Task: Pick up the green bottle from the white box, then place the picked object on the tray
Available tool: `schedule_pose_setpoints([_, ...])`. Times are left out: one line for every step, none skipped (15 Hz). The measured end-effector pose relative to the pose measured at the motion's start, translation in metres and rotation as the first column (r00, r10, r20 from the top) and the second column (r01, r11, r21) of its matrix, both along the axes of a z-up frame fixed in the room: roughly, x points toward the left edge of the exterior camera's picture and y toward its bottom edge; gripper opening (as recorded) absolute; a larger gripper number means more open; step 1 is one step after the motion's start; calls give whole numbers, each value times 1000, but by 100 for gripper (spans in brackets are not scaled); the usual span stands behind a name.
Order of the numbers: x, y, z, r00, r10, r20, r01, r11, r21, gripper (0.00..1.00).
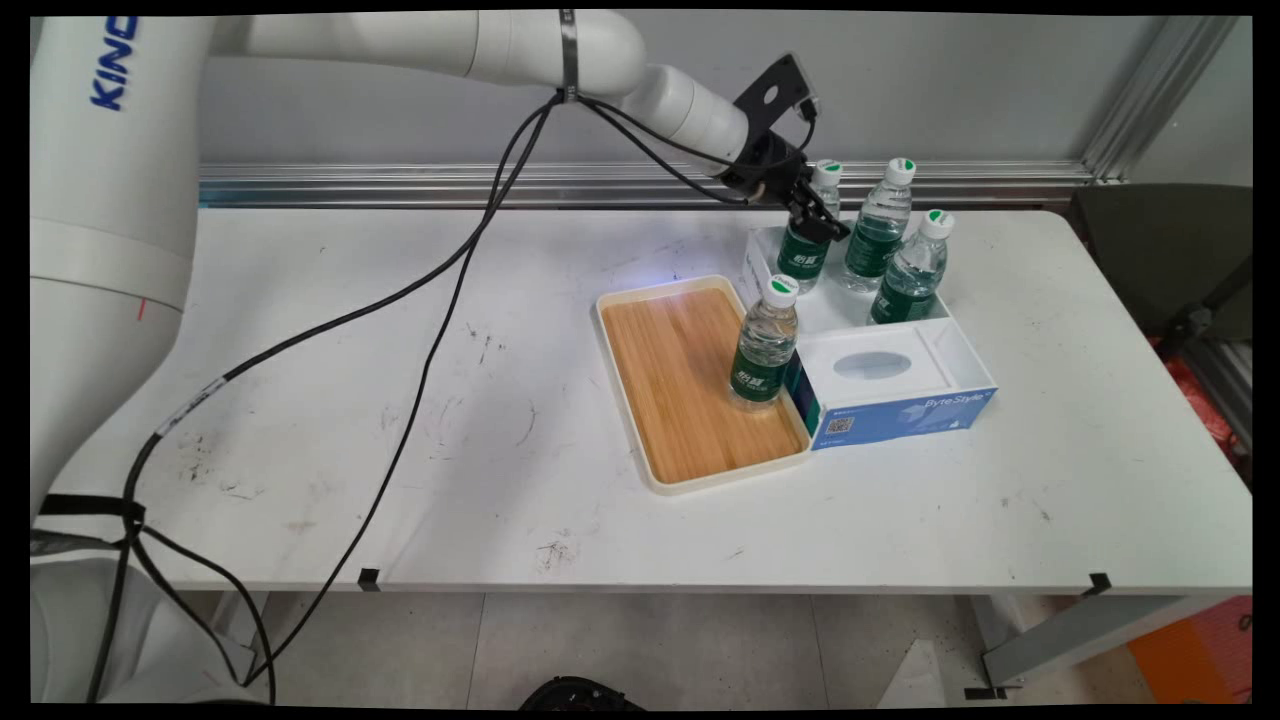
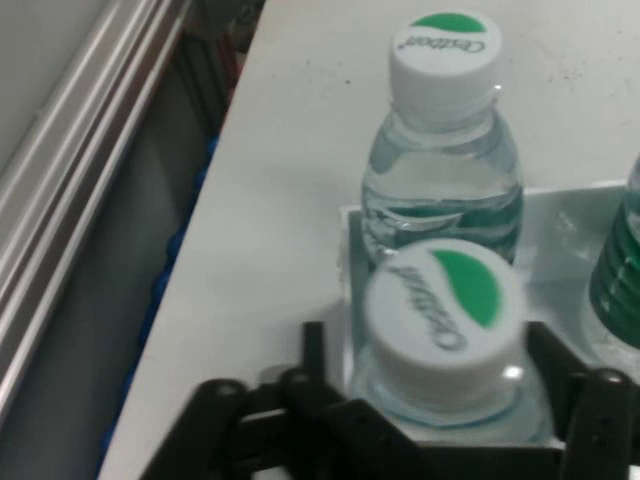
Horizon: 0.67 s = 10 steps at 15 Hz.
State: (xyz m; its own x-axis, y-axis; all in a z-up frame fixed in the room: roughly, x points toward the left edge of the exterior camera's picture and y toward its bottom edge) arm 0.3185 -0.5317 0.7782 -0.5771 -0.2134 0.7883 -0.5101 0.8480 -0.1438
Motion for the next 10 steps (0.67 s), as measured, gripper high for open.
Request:
schedule_pose_setpoints([-1, 0, -2, 1000, -2, 0, 2, 1000, 2, 0])
schedule_pose_setpoints([-2, 0, -3, 1000, -6, 1, 6, 1000, 4, 0])
schedule_pose_setpoints([-2, 0, -4, 1000, -10, 1, 10, 1000, 6, 0])
schedule_pose_setpoints([-2, 1, -5, 1000, -12, 2, 12, 1000, 8, 0])
schedule_pose_setpoints([-2, 2, -5, 1000, -15, 2, 15, 1000, 9, 0])
schedule_pose_setpoints([-2, 2, -5, 1000, -17, 2, 17, 1000, 9, 0])
schedule_pose_setpoints([-2, 3, -4, 1000, -19, 2, 19, 1000, 8, 0])
schedule_pose_setpoints([-2, 3, -3, 1000, -21, 2, 21, 1000, 6, 0])
schedule_pose_setpoints([-1, 3, -1, 1000, -23, 1, 23, 1000, 2, 0])
schedule_pose_setpoints([-1, 3, 1, 1000, -24, 0, 24, 1000, -1, 0])
